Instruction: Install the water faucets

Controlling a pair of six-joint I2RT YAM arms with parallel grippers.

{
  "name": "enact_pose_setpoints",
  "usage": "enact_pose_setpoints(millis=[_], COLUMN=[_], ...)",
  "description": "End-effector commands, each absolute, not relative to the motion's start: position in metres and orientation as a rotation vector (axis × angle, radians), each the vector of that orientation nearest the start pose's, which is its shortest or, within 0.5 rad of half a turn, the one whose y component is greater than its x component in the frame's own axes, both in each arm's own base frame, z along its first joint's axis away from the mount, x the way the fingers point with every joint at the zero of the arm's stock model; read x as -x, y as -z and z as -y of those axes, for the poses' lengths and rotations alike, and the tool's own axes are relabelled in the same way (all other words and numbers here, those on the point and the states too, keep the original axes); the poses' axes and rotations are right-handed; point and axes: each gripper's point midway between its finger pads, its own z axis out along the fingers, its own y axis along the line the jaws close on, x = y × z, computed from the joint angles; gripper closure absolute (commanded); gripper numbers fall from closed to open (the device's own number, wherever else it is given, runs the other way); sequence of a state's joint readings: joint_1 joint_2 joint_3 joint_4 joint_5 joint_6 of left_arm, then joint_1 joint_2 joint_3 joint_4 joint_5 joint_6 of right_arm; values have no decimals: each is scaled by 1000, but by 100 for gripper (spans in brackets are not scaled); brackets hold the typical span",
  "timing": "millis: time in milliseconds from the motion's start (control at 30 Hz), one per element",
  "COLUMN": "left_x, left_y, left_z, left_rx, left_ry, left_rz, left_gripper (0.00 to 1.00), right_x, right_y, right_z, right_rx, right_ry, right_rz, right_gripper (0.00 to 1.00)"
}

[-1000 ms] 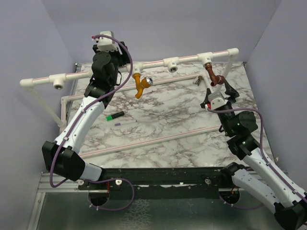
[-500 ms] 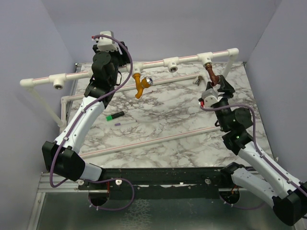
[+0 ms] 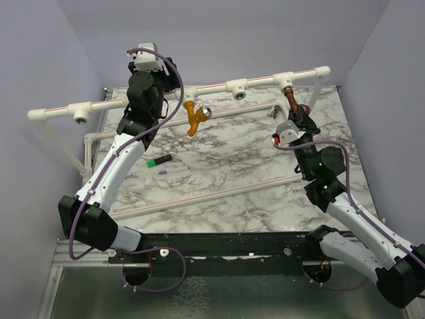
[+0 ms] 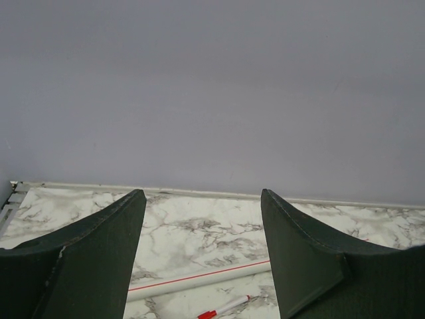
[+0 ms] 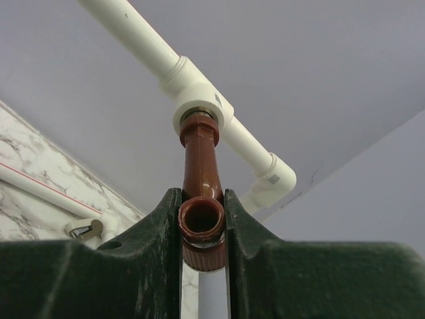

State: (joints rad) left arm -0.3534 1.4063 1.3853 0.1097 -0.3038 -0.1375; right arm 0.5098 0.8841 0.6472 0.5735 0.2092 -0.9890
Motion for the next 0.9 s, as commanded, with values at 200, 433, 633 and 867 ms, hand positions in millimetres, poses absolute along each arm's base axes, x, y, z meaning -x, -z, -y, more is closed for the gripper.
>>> enact_pose_setpoints(millis=[200, 433, 633, 867], left_x=[-445, -446, -445, -445], left_y=[-284, -283, -283, -283], left_z=[124, 125, 126, 126], left_rx=[-51, -54, -54, -56], left_ry=[77, 79, 84, 86], left_rz=[-1877, -1880, -1881, -1880], left_gripper=[28, 28, 28, 28], right_x=[-325, -323, -322, -321], right_y=[-401, -401, -404, -408], right_z=[-105, -106, -111, -115], right_rx=[560, 380, 229, 69], right_ry=[398, 188, -8, -198], right_rz=[-1031, -1086, -1126, -1165], right_gripper=[99, 99, 99, 99])
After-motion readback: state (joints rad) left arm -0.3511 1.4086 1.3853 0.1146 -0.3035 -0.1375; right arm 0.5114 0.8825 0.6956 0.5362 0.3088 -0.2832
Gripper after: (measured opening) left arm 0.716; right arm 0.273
